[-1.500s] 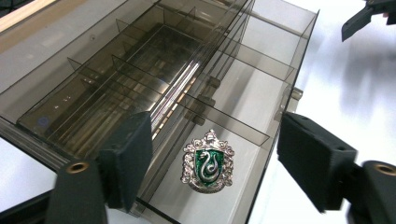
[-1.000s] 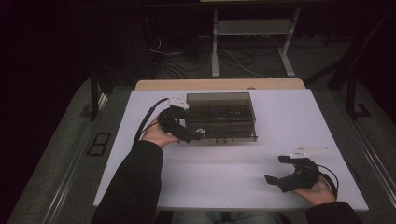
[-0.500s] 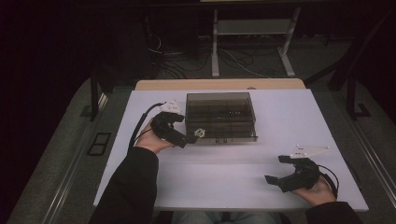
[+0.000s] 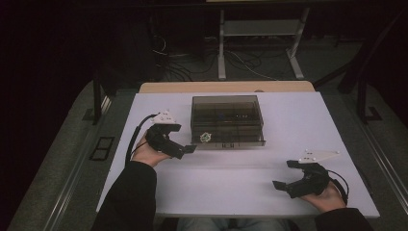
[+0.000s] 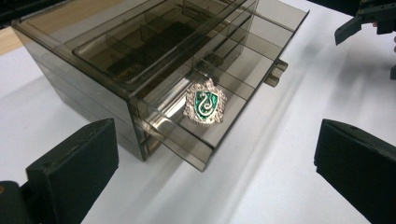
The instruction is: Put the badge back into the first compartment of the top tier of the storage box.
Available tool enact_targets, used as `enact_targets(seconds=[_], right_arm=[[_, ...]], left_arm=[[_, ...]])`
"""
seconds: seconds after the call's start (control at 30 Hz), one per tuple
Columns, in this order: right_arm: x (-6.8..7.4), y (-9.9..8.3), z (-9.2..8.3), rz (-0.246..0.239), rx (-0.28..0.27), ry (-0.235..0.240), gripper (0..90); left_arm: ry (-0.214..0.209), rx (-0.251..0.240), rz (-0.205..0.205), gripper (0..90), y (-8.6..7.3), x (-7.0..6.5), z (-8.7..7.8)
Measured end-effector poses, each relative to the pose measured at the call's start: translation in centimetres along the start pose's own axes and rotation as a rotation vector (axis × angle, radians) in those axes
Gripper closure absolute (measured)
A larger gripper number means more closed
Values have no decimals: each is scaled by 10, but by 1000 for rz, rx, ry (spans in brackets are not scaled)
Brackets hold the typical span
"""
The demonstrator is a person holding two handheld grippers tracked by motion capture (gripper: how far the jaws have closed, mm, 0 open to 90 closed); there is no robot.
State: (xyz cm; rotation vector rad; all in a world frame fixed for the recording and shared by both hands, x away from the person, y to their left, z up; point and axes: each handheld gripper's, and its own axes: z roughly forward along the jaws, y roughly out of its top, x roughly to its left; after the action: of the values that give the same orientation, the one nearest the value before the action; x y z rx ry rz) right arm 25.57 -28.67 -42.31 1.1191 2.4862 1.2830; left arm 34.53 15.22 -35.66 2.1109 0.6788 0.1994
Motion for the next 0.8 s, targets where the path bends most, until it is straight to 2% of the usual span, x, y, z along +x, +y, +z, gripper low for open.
enact_targets(seconds=[0.37, 0.53, 0.8], right_arm=[[0, 0, 0, 1, 0, -3, 13], [0, 0, 0, -1, -2, -3, 13], [0, 0, 1, 0, 5, -1, 13]], left_arm=[[19, -43, -26, 0, -12, -7, -7], [19, -47, -31, 0, -20, -9, -10], [19, -78, -64, 0, -33, -12, -13]])
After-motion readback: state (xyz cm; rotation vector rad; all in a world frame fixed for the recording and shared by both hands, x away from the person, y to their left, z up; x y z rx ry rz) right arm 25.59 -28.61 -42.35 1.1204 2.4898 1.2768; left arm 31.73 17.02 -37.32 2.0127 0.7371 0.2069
